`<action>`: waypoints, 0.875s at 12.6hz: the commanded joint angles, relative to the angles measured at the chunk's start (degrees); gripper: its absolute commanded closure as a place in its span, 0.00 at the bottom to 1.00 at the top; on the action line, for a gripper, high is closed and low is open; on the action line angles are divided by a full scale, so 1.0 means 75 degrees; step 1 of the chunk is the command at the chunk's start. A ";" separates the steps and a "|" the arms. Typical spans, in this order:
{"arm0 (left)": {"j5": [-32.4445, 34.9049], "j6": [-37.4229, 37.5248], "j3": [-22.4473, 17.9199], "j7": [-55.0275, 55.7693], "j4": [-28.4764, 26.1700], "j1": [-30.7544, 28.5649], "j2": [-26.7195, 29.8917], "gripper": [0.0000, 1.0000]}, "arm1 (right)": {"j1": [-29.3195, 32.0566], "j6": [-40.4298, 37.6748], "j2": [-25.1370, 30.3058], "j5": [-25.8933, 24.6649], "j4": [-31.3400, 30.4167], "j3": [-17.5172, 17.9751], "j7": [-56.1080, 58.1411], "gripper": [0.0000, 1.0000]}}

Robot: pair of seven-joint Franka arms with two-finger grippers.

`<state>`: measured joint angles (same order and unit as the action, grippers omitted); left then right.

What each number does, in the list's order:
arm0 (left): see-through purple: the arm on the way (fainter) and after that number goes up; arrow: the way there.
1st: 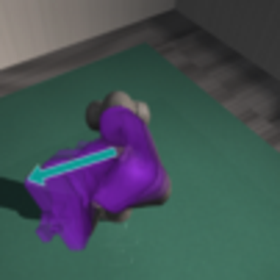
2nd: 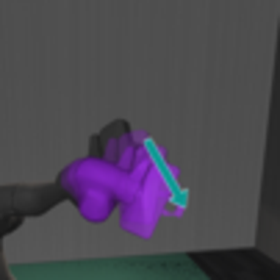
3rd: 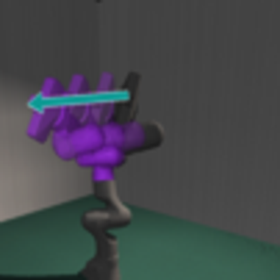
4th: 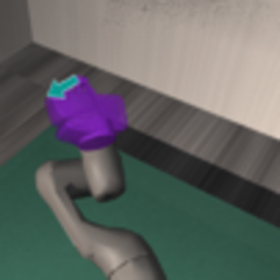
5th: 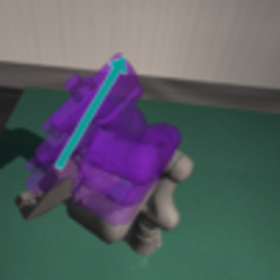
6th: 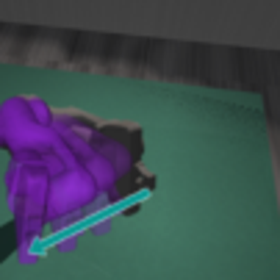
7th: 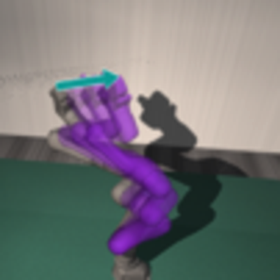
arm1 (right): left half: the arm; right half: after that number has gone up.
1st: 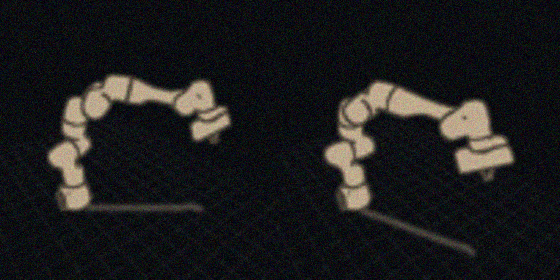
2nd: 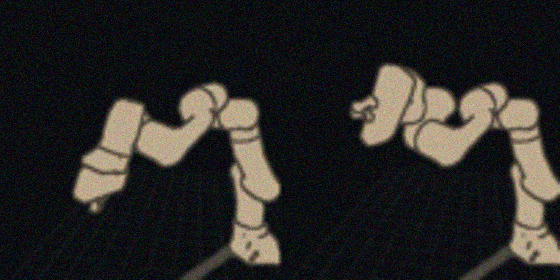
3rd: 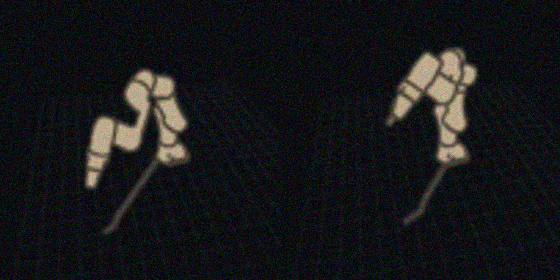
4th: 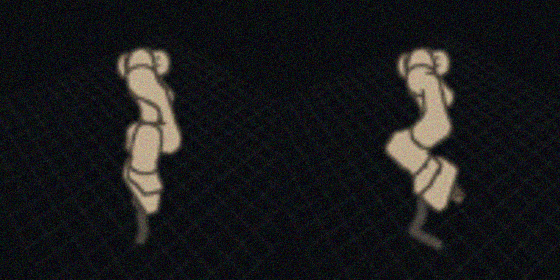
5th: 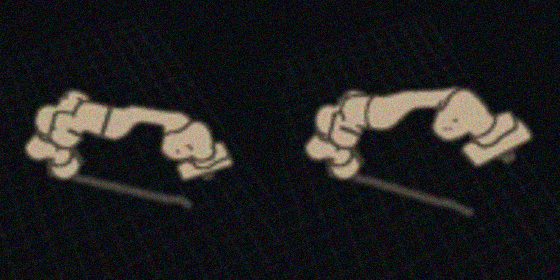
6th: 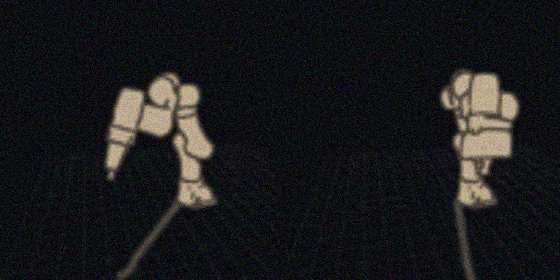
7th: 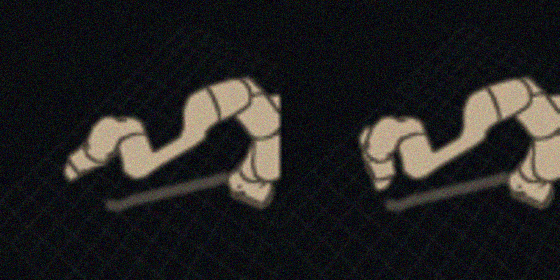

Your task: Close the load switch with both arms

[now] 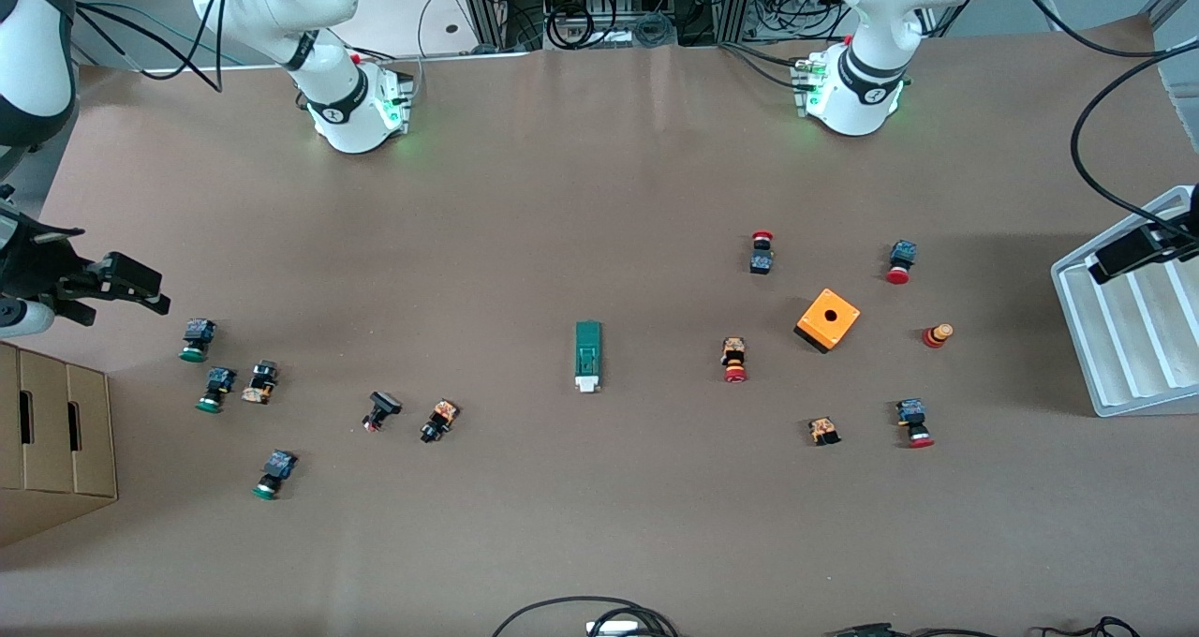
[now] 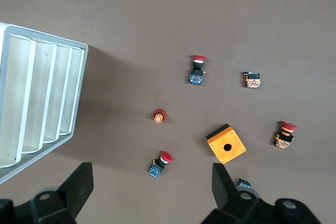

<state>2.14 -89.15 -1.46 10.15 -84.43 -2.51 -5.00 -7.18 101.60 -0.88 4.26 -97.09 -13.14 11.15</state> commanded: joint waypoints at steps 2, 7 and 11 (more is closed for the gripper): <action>-0.0038 0.0238 0.0007 -0.0135 0.0124 0.0018 0.0045 0.00 | 0.0056 -0.0093 0.0140 -0.0181 0.0031 0.0088 -0.0092 0.00; -0.0039 0.0567 0.0007 -0.0135 0.0124 0.0018 0.0069 0.00 | 0.0020 -0.0093 0.0211 -0.0240 -0.0004 0.0100 -0.0069 0.00; -0.0039 0.0555 0.0007 -0.0123 0.0124 0.0029 0.0057 0.00 | 0.0032 -0.0093 0.0211 -0.0252 0.0008 0.0100 -0.0057 0.00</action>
